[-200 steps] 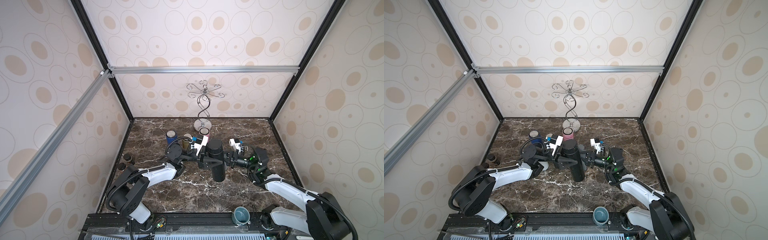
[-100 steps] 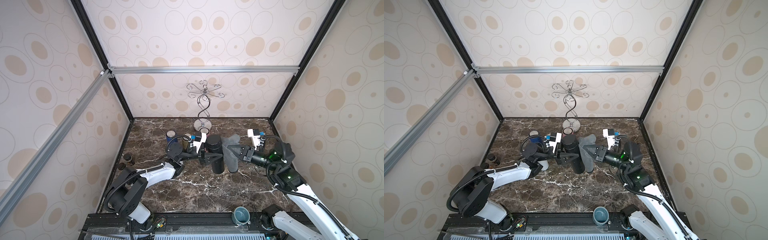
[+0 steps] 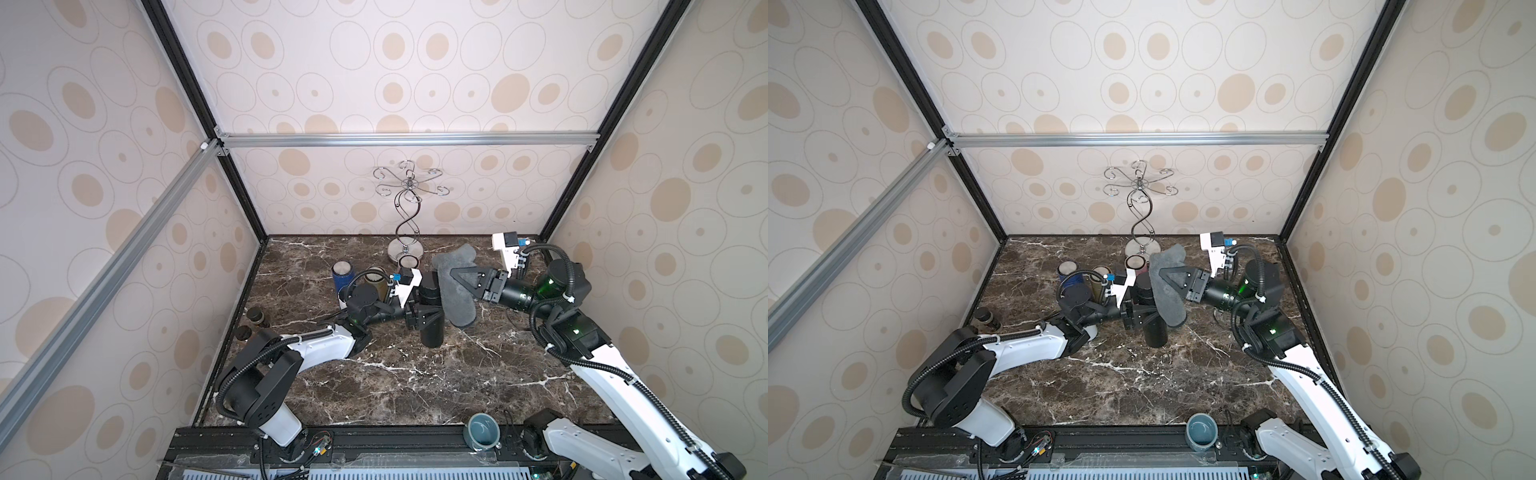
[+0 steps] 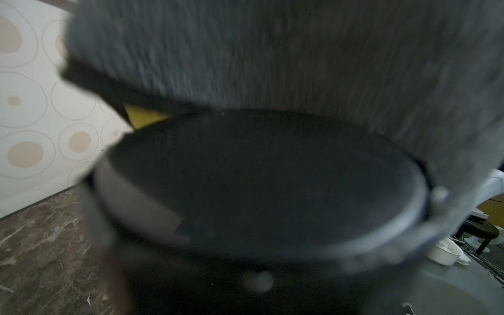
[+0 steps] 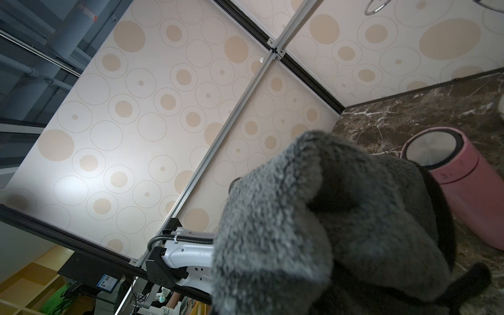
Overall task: Wipe the surface of the thermos
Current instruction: Wipe the dirt from the surface of the thermos.
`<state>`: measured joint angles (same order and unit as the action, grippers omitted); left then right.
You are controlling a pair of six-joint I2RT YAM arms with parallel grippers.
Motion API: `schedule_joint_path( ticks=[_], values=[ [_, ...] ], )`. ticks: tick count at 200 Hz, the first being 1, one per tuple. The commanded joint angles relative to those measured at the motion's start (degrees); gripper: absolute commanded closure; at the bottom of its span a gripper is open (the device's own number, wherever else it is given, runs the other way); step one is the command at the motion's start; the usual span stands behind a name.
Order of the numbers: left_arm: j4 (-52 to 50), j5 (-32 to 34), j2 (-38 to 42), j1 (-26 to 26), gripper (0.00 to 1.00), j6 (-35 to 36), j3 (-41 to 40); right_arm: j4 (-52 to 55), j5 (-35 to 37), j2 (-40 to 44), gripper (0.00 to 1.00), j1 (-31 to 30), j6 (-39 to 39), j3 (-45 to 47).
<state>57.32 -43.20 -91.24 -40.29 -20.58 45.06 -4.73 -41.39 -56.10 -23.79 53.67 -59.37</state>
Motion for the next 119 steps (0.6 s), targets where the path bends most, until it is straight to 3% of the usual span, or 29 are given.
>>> schedule_joint_path(
  ticks=[1, 87, 119],
  values=[
    [-0.70, 1.77, 0.01, -1.44, 1.00, 4.35, 3.18, 0.31, 0.07, -2.13, 1.00, -0.42, -2.21, -3.39],
    [-5.66, 4.70, 2.24, -3.21, 1.00, 9.19, 3.36, 9.54, 4.30, -11.17, 1.00, -0.99, -6.89, -2.87],
    [-5.73, 5.37, 3.80, -3.25, 1.00, 9.55, 2.45, 19.00, 12.43, -11.76, 1.00, -0.98, -12.88, -3.33]
  ],
)
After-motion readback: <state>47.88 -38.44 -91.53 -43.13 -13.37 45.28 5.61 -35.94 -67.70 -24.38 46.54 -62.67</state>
